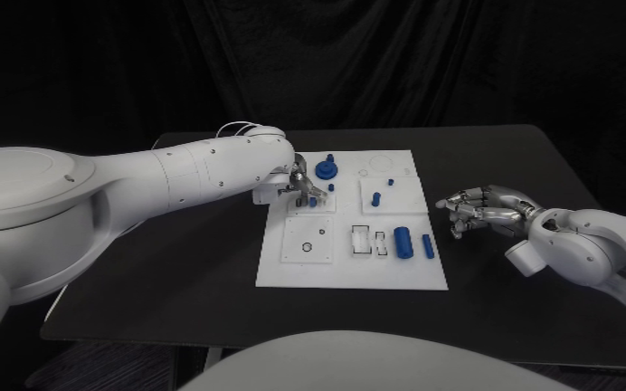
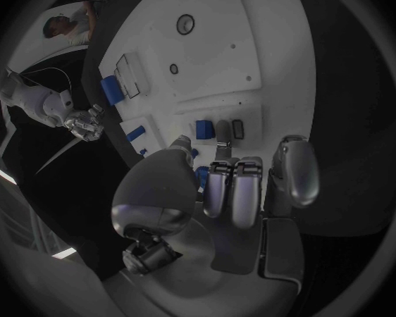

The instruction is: Assemble the parts on the task board

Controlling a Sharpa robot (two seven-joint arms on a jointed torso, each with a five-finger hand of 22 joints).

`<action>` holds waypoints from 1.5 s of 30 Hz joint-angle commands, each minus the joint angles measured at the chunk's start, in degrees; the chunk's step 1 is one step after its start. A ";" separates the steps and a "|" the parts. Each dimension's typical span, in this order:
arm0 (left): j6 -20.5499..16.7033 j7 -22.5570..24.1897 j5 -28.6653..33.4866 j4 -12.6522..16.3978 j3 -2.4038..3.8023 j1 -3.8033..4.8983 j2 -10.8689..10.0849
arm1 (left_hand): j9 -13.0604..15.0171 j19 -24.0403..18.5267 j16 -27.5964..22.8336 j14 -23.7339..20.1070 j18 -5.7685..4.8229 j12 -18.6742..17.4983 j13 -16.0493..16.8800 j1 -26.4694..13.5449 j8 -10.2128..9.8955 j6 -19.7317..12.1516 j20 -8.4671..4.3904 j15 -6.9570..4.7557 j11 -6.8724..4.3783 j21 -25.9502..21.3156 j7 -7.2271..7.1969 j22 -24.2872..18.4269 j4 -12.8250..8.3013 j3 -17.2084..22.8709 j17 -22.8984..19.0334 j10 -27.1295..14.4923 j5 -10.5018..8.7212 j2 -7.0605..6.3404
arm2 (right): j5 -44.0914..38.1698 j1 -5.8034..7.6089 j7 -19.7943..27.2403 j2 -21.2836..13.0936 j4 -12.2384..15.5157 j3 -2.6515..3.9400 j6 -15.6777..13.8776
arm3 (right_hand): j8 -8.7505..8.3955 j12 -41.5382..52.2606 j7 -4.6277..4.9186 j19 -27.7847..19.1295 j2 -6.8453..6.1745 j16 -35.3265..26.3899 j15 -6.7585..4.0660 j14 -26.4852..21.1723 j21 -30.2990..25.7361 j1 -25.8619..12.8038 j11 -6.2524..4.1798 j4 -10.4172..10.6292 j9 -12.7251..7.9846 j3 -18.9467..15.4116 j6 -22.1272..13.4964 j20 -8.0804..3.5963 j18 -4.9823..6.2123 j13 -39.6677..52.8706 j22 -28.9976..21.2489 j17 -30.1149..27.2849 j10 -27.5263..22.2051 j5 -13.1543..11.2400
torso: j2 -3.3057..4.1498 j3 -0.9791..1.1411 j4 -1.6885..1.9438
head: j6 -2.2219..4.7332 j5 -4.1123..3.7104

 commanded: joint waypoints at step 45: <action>-13.54 0.50 -9.50 11.82 -0.35 -1.27 -6.76 | 2.21 2.22 0.15 5.85 -0.34 -0.03 14.96 6.79 7.74 0.37 -2.38 -2.37 -2.48 1.66 -2.97 10.23 -0.06 -3.67 15.10 5.86 20.28 1.00 | -0.04 -0.38 -0.81 -0.44 0.17 0.04 0.80 | 0.49 0.39 0.30 -0.42 0.03 0.38 0.10 -0.42 0.29 -0.34 -0.06 0.09 -0.07 0.17 -0.44 -0.17 0.92 -0.17 0.11 -0.21 -0.45 -0.10 | 0.06 0.03 -0.01 | -0.01 -0.03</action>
